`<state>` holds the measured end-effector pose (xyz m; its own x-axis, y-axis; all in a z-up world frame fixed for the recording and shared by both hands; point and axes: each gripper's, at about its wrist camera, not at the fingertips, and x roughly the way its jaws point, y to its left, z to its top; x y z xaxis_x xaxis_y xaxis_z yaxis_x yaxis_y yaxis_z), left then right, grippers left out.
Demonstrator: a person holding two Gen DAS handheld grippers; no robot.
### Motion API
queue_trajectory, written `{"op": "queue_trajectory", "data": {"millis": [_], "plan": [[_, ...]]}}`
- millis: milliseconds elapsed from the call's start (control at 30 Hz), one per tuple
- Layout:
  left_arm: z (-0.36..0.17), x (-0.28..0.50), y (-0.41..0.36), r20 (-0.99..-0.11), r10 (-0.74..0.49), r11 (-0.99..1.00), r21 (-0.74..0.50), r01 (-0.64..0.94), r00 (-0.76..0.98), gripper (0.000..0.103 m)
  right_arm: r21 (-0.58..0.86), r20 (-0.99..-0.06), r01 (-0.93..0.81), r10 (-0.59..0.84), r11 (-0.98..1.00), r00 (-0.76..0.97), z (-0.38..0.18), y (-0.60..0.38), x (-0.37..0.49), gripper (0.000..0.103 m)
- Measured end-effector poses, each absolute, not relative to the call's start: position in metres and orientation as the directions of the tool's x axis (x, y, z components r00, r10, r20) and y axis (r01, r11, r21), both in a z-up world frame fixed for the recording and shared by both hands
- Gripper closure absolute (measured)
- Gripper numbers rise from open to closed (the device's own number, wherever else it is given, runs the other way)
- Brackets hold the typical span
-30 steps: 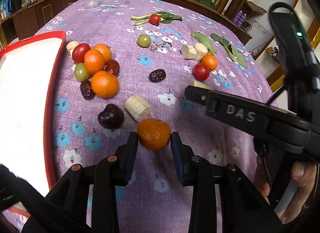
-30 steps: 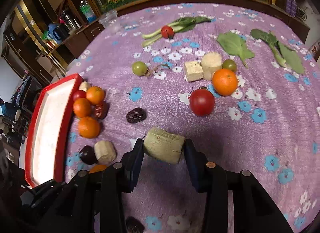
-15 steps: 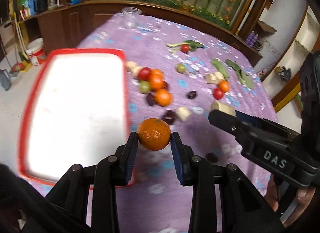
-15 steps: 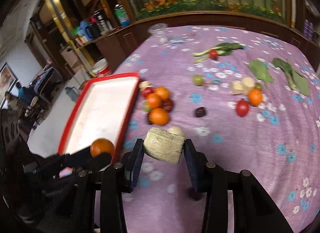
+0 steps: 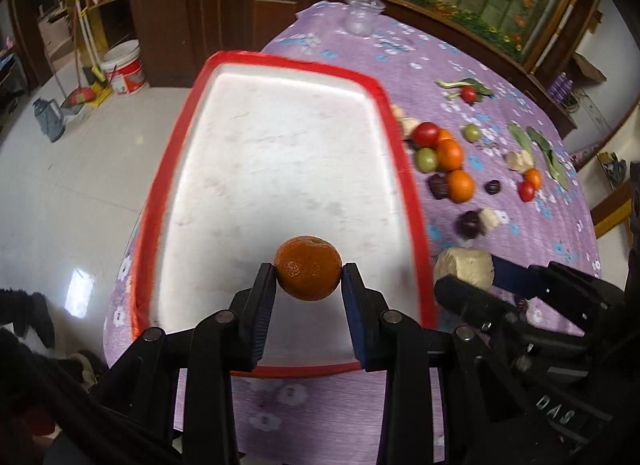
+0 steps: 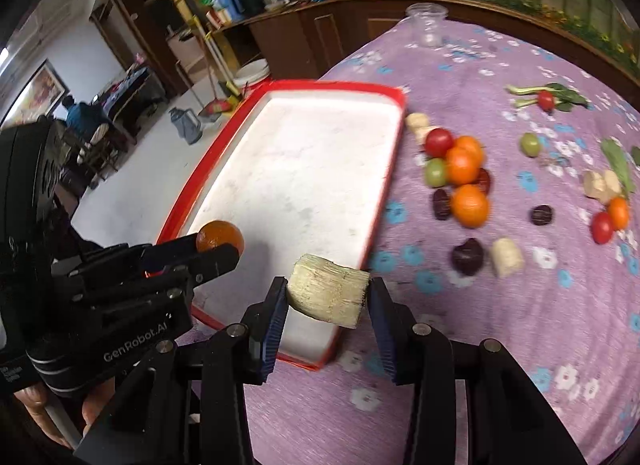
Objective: Organize fruits
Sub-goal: 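Carry the orange with the left tool into the red-rimmed tray while the right tool drops the chunk there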
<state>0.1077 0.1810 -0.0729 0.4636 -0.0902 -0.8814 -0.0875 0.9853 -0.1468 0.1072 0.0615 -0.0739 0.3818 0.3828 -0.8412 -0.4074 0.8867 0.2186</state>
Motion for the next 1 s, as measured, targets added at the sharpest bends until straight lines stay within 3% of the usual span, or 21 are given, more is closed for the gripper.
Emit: {"op": "queue_trajectory", "data": {"millis": [1000], "plan": [[-0.094, 0.102, 0.206, -0.911, -0.071, 0.987, -0.122, -0.102, 0.406, 0.071, 0.024, -0.891, -0.504, 0.247, 0.864, 0.382, -0.123, 0.118, 0.105, 0.061]]}}
